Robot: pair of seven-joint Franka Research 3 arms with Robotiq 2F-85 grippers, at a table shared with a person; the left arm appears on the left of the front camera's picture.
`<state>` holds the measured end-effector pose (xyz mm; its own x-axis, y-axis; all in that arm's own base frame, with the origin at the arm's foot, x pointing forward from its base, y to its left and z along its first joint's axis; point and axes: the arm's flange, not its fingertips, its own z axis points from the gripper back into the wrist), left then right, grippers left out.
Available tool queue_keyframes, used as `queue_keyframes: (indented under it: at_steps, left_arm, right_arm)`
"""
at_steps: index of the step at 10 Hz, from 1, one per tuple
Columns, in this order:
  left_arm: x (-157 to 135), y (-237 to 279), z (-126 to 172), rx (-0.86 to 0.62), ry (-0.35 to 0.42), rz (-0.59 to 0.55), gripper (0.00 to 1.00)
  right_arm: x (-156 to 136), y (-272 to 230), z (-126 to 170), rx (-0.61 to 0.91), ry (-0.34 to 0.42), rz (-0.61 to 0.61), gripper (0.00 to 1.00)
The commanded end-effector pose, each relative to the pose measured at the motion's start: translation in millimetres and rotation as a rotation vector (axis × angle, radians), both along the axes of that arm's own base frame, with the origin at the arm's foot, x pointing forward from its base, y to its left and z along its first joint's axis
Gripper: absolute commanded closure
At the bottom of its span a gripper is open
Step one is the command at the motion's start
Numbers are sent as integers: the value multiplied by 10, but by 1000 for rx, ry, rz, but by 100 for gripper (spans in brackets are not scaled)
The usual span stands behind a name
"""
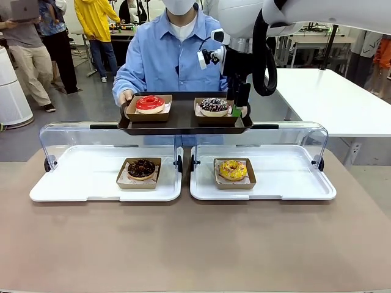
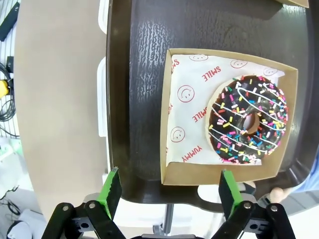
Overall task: Provide the desired donut to the person.
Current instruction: Place the picked Paper togo box onto the Handle tray extended by the person.
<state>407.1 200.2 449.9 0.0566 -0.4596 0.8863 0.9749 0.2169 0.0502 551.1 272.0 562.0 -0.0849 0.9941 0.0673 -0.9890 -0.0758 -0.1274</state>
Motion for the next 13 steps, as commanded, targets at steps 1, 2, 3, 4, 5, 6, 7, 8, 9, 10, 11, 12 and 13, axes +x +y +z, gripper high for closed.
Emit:
queue_keyframes:
  at_steps: [1,2,3,4,5,6,7,8,9,10,11,12,13]
  left_arm:
    - [-14,5,9,-5,-5,1,0]
    - [-14,5,9,-5,-5,1,0]
    - [-14,5,9,-5,-5,1,0]
    - [-14,5,9,-5,-5,1,0]
    - [-14,5,9,-5,-5,1,0]
    - [-14,5,9,-5,-5,1,0]
    - [-14,5,9,-5,-5,1,0]
    - [-14,5,9,-5,-5,1,0]
    - [-14,5,9,-5,-5,1,0]
    - [-14,5,9,-5,-5,1,0]
    - [-14,5,9,-5,-5,1,0]
    - [-14,5,9,-5,-5,1,0]
    - [-14,5,9,-5,-5,1,0]
  right_arm:
    - [-52,-60,-55,29,2,26,0]
    - [-127,-78,-13,20,8,35,0]
    - [-254,-142,59,7,27,39,0]
    - [-404,-280,135,-17,43,49,0]
    - [-597,-513,206,-22,46,64,0]
    - [-750,-735,223,-34,57,63,0]
    - [-872,-957,211,-42,73,55,0]
    - [-1004,-1147,193,-40,86,51,0]
    - [-1141,-1321,202,-36,81,53,0]
    - [-1238,-1435,213,-33,70,53,0]
    - [-1318,-1528,214,-42,60,49,0]
    - [-1389,-1618,217,-37,49,49,0]
    - [-1430,-1723,209,-36,49,36,0]
